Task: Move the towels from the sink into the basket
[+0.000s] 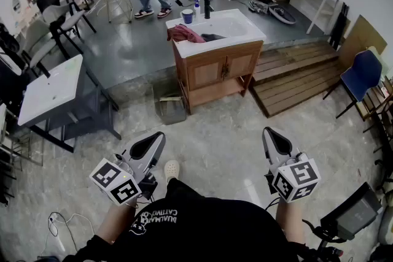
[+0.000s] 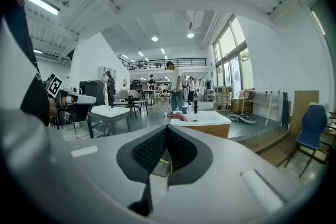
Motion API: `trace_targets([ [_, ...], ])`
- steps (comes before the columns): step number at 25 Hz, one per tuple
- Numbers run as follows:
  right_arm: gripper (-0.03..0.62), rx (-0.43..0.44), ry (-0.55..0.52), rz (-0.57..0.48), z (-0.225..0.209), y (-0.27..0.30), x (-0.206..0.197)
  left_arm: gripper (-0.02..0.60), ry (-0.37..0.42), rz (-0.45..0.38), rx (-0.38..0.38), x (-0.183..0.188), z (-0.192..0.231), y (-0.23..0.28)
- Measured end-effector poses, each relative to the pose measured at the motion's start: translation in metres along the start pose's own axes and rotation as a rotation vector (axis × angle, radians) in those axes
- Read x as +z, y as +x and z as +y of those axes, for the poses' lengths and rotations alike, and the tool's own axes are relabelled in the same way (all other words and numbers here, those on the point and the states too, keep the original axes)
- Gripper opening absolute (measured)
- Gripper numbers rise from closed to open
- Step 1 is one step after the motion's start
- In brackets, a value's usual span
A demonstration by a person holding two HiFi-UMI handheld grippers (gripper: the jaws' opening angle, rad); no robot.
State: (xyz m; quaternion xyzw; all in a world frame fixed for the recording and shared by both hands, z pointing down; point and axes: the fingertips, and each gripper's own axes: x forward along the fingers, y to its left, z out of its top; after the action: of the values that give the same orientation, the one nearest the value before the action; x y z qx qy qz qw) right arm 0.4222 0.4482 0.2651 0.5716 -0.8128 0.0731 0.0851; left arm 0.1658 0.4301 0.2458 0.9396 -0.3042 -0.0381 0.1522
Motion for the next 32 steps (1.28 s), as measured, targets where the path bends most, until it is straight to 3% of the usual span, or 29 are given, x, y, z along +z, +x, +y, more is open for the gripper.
trace_targets([
  [8,0.008,-0.003,0.01,0.008,-0.001,0.0,-0.003,-0.002,-0.007,-0.001,0.005,0.001,0.003,-0.002],
  [15,0.008,0.015,0.093,-0.004,-0.013,0.033,-0.009,-0.002,0.029,0.003,0.005,0.002,0.02,0.017],
  [20,0.009,-0.008,0.134,0.042,-0.039,0.061,-0.017,-0.002,-0.004,0.031,-0.043,-0.002,0.045,0.062],
  [26,0.009,-0.037,0.14,0.051,-0.08,0.12,0.001,-0.002,-0.041,0.066,-0.085,0.006,0.093,0.126],
  [32,0.009,-0.063,0.13,0.059,-0.119,0.192,0.027,-0.002,-0.07,0.048,-0.129,0.04,0.155,0.197],
])
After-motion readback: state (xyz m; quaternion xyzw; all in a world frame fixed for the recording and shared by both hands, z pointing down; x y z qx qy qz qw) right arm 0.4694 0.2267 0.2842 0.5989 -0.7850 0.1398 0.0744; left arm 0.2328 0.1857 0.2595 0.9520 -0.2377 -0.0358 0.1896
